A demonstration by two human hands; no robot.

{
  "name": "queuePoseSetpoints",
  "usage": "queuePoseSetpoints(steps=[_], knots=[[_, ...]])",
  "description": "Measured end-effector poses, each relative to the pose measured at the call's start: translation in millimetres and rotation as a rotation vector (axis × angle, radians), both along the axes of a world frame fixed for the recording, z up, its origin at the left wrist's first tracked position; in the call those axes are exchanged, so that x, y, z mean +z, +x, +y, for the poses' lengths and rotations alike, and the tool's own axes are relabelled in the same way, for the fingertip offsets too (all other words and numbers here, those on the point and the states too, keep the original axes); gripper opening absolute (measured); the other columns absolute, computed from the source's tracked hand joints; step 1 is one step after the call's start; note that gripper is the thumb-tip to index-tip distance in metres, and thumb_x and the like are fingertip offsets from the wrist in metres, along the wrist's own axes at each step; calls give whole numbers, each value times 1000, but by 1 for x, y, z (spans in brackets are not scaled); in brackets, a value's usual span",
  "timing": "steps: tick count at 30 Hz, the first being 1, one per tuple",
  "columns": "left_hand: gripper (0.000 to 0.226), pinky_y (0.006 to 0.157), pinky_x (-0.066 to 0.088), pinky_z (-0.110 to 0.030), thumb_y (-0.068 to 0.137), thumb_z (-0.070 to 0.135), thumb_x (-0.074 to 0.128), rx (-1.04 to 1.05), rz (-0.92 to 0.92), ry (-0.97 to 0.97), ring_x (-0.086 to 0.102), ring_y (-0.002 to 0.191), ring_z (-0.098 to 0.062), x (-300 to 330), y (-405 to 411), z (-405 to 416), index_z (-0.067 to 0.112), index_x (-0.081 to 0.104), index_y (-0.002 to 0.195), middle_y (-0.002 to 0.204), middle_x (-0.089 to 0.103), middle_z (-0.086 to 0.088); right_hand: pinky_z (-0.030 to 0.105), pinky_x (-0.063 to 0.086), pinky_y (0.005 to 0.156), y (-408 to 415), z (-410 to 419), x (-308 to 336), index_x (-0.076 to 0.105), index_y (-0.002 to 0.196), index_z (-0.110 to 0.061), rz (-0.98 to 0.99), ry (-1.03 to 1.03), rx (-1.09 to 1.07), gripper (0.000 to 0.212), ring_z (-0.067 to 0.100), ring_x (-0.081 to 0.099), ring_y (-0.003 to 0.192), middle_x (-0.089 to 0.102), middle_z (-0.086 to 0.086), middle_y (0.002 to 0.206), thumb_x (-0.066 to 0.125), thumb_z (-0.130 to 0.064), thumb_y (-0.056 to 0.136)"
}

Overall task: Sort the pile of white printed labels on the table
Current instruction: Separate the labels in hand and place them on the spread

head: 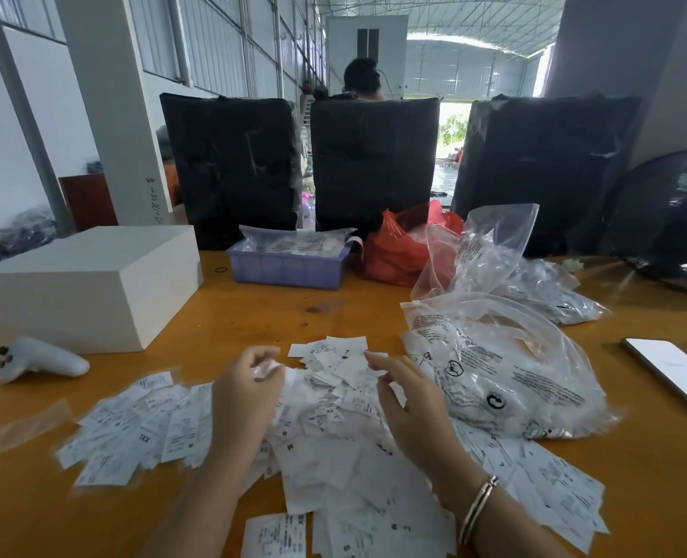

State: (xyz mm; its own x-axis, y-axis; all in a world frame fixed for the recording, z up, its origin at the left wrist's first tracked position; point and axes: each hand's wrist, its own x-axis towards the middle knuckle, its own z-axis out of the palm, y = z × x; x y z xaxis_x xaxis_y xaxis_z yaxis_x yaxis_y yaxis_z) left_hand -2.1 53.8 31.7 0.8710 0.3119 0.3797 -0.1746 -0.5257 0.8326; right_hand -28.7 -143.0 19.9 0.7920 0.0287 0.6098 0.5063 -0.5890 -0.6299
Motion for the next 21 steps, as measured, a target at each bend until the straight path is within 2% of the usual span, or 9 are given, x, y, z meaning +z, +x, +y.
queuePoseSetpoints(steps=[3,6,8,9,11,15,18,20,21], knots=[[20,47,37,-18,88,10,64,61,17,82,59,70,-15,-3,5,12,19,64,106,97,64,2,8,45,82,3,-9,9,63,111,-27,-4,88,-83,32,-7,55,93,60,-15,105,52,-3,92],[26,48,40,-19,88,11,65,121,98,220,59,74,-14,-5,5,17,21,62,112,110,64,-3,1,41,77,7,-21,21,65,103,-25,-37,189,-195,29,-14,53,90,60,-17,98,51,-3,91],[34,68,51,-30,87,16,67,210,138,410,58,94,-19,-6,4,18,22,60,119,122,57,-4,-3,39,73,12,-34,30,68,100,-18,-78,210,-279,27,-13,53,84,61,-13,96,52,1,90],[36,79,51,-35,86,19,68,244,122,475,55,104,-21,-5,4,17,22,60,121,127,54,-5,-3,39,72,16,-42,34,69,99,-16,-94,195,-322,26,-12,53,82,62,-11,95,53,2,89],[35,87,47,-41,84,19,69,248,42,518,50,114,-27,-3,2,13,19,63,118,130,52,-8,2,40,69,25,-64,40,71,99,-14,-71,146,-402,23,-3,56,78,65,-4,95,55,0,90],[27,81,49,-45,80,11,73,122,-76,550,55,107,-32,-6,0,-2,11,70,106,122,59,-13,18,39,72,43,-105,39,72,102,-10,141,29,-541,25,18,61,93,70,5,105,50,-2,91],[24,80,49,-45,78,8,75,52,-109,586,58,103,-31,-8,-2,-11,10,71,101,117,62,-12,21,42,74,53,-121,33,72,103,-6,351,-187,-560,26,24,61,100,70,10,106,50,-1,89],[23,80,50,-44,77,8,75,27,-115,593,59,102,-30,-9,-2,-13,10,71,100,115,63,-12,25,45,65,58,-125,29,71,82,-8,519,-327,-521,19,28,61,91,68,9,86,53,-8,89],[22,79,51,-44,78,7,74,20,-116,593,59,101,-30,-9,-2,-13,10,71,100,114,63,-11,23,39,55,58,-125,28,61,67,-12,579,-373,-508,24,27,58,81,60,5,72,54,-12,90]])
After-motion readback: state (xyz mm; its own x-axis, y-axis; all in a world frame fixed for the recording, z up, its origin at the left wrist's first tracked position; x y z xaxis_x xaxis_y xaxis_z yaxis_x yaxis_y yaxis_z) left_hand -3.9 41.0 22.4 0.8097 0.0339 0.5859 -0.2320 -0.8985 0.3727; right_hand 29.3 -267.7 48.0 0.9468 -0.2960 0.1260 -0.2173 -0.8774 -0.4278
